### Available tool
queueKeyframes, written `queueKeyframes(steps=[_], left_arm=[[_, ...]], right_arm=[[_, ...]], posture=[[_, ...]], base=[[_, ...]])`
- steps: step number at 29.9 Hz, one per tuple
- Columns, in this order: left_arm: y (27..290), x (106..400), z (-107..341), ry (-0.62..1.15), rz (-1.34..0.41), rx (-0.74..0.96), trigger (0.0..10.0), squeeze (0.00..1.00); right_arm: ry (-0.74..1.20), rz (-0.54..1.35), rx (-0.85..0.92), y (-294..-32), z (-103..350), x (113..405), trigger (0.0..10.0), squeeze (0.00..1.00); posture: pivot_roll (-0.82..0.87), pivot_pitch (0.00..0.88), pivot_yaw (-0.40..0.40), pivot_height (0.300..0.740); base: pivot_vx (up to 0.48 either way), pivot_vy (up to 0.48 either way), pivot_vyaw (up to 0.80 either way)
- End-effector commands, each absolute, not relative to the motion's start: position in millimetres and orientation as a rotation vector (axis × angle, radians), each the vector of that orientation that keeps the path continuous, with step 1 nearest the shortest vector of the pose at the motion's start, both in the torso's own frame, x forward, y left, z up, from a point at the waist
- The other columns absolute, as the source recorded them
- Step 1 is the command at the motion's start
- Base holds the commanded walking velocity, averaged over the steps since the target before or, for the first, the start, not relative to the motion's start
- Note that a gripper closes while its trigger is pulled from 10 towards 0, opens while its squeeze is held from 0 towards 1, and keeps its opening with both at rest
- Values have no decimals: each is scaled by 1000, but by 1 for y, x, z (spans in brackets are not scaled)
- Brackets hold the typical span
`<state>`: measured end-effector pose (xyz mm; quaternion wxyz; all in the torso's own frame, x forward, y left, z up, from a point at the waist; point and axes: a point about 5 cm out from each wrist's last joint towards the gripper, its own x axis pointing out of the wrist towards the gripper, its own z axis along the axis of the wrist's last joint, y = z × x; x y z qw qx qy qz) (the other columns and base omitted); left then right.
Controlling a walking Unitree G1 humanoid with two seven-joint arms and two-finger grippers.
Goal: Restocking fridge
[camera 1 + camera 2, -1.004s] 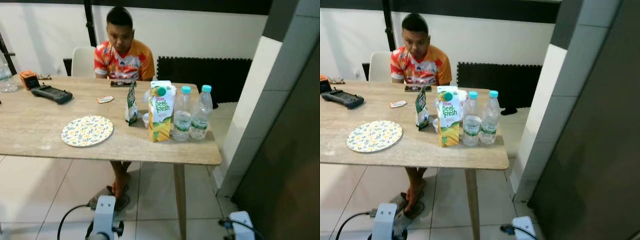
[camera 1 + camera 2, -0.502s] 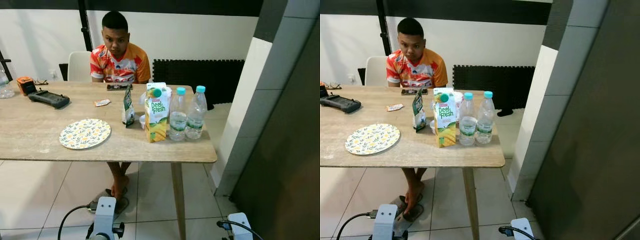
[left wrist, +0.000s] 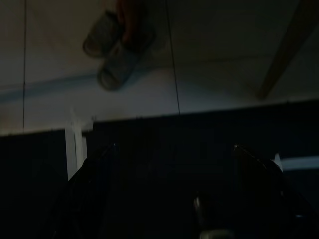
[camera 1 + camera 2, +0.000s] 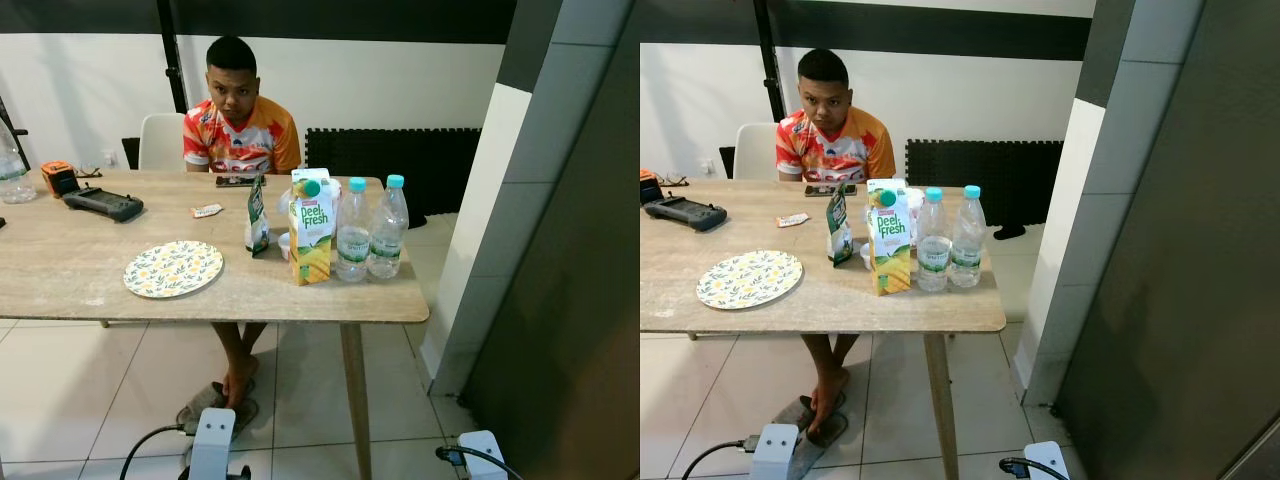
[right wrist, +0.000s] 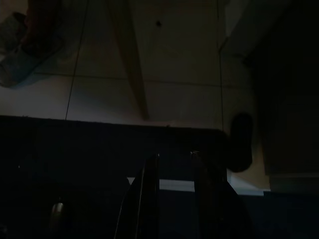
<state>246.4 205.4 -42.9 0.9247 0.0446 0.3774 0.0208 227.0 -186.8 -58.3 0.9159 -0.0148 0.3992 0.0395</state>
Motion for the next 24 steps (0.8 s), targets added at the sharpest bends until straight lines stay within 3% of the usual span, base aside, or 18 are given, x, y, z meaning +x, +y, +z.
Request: queueKeyframes(steps=[1,24], left_arm=[[201,241,-48,807,24,93,10000,0],[202,238,-50,809,28,105,10000,0]], right_arm=[[846,74,-32,-186,-61,224,10000,0],[877,88,-49,-182,-64,220,10000,0]], posture=[[-28,22,-8,740],[-13,0,-3,740]], base=[[0,0,0],[0,0,0]])
